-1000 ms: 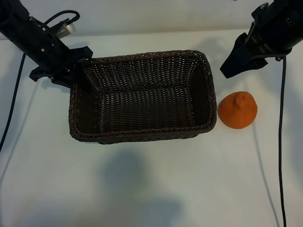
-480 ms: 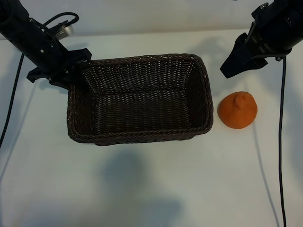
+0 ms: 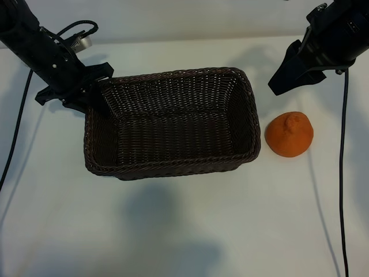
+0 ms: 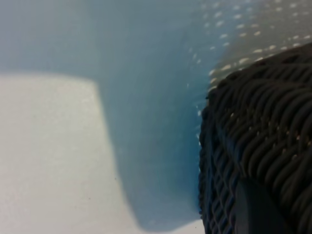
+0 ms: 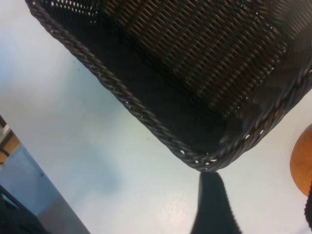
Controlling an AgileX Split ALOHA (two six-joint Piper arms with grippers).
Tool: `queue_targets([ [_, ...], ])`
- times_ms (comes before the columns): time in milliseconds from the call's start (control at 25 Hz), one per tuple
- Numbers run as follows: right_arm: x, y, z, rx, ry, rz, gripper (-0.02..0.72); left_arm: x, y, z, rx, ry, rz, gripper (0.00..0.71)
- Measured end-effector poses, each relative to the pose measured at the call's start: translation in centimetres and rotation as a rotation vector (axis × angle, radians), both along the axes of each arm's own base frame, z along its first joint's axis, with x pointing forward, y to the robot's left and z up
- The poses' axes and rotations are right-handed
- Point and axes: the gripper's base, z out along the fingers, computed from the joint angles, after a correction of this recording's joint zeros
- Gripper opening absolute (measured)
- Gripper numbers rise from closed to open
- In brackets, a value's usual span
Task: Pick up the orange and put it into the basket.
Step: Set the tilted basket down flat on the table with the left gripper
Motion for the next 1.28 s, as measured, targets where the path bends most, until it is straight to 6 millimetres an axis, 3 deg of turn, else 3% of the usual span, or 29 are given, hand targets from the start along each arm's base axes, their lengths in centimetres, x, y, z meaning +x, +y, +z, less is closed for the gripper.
queue_targets([
  [840,0.00,0.00,0.00,0.000,0.000,0.000,0.445,0.02,-0.01,0.02,-0.003,-0.008,-0.014,0.187],
  [960,0.00,0.00,0.00,0.000,0.000,0.000,0.445,0.03,-0.05,0.04,-0.008,-0.009,-0.013,0.235],
  [1280,0.00,0.00,0.00,0.000,0.000,0.000,0.445,0.12,-0.16,0.18,-0.021,-0.011,-0.003,0.454],
])
